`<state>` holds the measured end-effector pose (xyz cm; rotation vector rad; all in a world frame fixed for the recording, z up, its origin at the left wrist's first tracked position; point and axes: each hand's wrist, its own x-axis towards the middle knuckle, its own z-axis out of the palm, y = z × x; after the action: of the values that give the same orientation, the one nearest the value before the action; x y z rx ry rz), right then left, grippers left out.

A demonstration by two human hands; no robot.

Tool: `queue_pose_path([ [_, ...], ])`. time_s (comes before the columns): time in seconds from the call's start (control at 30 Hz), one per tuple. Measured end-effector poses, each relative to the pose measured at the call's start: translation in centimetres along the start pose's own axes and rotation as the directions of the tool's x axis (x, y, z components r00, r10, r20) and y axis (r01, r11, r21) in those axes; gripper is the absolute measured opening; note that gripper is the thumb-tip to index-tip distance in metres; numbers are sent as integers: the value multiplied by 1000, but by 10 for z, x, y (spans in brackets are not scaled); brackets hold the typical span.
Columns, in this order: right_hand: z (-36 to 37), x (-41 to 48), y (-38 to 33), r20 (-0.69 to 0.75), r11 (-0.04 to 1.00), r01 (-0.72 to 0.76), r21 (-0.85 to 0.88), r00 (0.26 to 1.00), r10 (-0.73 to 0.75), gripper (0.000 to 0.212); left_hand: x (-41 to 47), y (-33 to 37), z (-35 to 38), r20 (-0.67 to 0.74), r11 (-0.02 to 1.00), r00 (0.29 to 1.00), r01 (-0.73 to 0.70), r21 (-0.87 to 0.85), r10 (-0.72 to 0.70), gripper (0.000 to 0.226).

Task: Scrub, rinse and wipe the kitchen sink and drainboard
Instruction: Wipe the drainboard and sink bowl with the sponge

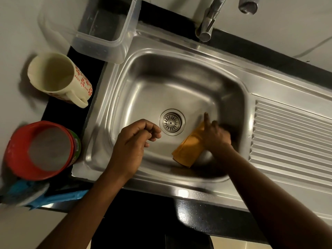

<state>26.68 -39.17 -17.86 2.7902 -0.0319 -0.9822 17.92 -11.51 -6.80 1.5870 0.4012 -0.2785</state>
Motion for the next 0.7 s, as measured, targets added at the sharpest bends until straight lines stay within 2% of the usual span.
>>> queue_pose_path([
  [0.1,-16,6,9,-301,989,19,144,953,25,66,2,1,0,-1,1000,1000,5,-22,-5,29],
  [0.13,-18,5,10,-356,978,14,207,932,62,59,3,0,1,1,1000,1000,6,-26,-6,30],
  [0.17,-18,3,8,-341,964,-2,265,935,96,55,4,0,2,3,1000,1000,4,-29,-4,30],
  [0.2,-15,1,5,-259,949,-35,312,958,120,54,5,-1,3,5,1000,1000,3,-29,-2,30],
  [0.27,-2,-4,-5,-15,919,-124,376,990,139,63,6,-1,5,16,1000,1000,4,-29,-4,30],
  [0.37,22,-7,-21,165,828,-242,506,969,183,79,9,0,6,28,1000,1000,0,-22,1,29],
  [0.47,40,-2,-35,163,814,-277,510,961,225,86,11,0,5,31,1000,1000,6,-19,-6,29],
  [0.7,49,18,-31,-27,818,-227,528,959,283,48,14,-3,-1,41,1000,999,23,22,-24,31],
])
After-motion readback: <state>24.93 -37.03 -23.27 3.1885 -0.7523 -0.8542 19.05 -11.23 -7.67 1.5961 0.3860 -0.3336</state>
